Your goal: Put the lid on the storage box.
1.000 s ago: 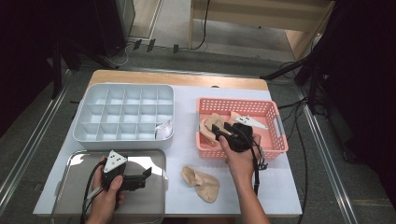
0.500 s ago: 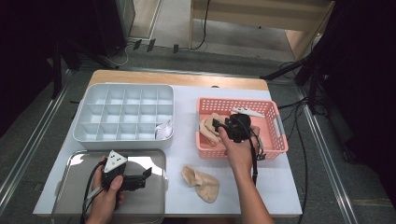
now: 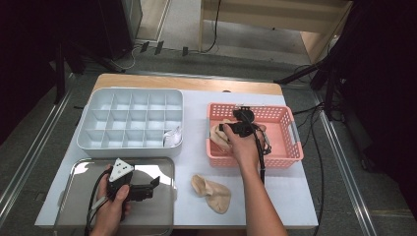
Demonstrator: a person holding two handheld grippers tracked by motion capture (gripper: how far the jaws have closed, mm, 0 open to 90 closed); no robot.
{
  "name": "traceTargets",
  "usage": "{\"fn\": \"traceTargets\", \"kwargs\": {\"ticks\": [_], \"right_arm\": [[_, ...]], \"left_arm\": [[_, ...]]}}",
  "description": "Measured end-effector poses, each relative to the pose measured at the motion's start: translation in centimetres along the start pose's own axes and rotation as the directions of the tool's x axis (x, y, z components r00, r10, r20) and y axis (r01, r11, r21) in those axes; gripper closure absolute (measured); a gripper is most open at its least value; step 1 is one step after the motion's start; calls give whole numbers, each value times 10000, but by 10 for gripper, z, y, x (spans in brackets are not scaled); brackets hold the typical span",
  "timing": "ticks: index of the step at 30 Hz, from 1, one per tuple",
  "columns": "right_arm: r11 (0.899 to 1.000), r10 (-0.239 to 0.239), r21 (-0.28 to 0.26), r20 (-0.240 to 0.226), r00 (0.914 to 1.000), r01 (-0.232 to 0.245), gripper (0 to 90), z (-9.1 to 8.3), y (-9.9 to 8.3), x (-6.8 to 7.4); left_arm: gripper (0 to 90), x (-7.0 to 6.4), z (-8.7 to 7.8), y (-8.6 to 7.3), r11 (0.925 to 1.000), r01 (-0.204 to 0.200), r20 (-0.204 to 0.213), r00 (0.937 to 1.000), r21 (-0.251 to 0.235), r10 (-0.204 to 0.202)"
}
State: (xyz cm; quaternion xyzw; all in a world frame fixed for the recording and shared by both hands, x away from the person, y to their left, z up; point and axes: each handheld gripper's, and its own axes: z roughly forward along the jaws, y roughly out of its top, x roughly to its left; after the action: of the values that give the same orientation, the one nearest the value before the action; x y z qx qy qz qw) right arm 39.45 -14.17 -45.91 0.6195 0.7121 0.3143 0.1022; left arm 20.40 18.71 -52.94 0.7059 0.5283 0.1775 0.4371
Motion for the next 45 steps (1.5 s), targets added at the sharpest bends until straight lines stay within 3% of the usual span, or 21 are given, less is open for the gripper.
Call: {"fn": "traceTargets", "kwargs": {"ticks": [4, 8, 11, 15, 18, 20, 23, 26, 34, 37, 45], "right_arm": [[9954, 94, 950, 29, 10000, -96, 303, 9, 8, 0], [9950, 10, 997, 200, 9998, -30, 220, 15, 15, 1], [9868, 250, 1587, 511, 9984, -328, 177, 29, 14, -2], [9813, 156, 1901, 847, 9963, -315, 195, 37, 14, -2], [9717, 69, 2340, 1100, 9939, -326, 272, 43, 13, -2], [9731, -14, 2292, 1095, 9940, -239, 370, 44, 13, -2], [9763, 47, 2142, 1217, 9926, -309, 614, 42, 13, -2], [9815, -76, 1904, 1311, 9913, -177, 721, 40, 13, -1], [9970, -239, 752, 1113, 9935, 156, 769, 21, 14, 1], [9993, -68, 381, 1026, 9947, 29, 766, 14, 14, 1], [9997, 17, 235, 624, 9980, -31, 727, -5, 8, -8]], "left_arm": [[0, 0, 0, 0, 10000, 1, 9, 10000, 8, -1], [0, 0, 0, 0, 10000, 3, 14, 10000, 9, -3], [0, 0, 0, 0, 10000, 2, 1, 10000, 17, -2], [0, 0, 0, 0, 10000, 39, 49, 10000, 30, -39], [0, 0, 0, 0, 10000, 20, 27, 10000, 15, -20], [0, 0, 0, 0, 10000, 19, 11, 10000, 23, -19], [0, 0, 0, 0, 10000, 3, 5, 10000, 30, -3], [0, 0, 0, 0, 10000, 24, 5, 10000, 17, -24], [0, 0, 0, 0, 10000, 33, 34, 10000, 35, -33], [0, 0, 0, 0, 10000, 33, 32, 10000, 32, -33], [0, 0, 1, 0, 10000, 26, 26, 10000, 39, -26]]}}
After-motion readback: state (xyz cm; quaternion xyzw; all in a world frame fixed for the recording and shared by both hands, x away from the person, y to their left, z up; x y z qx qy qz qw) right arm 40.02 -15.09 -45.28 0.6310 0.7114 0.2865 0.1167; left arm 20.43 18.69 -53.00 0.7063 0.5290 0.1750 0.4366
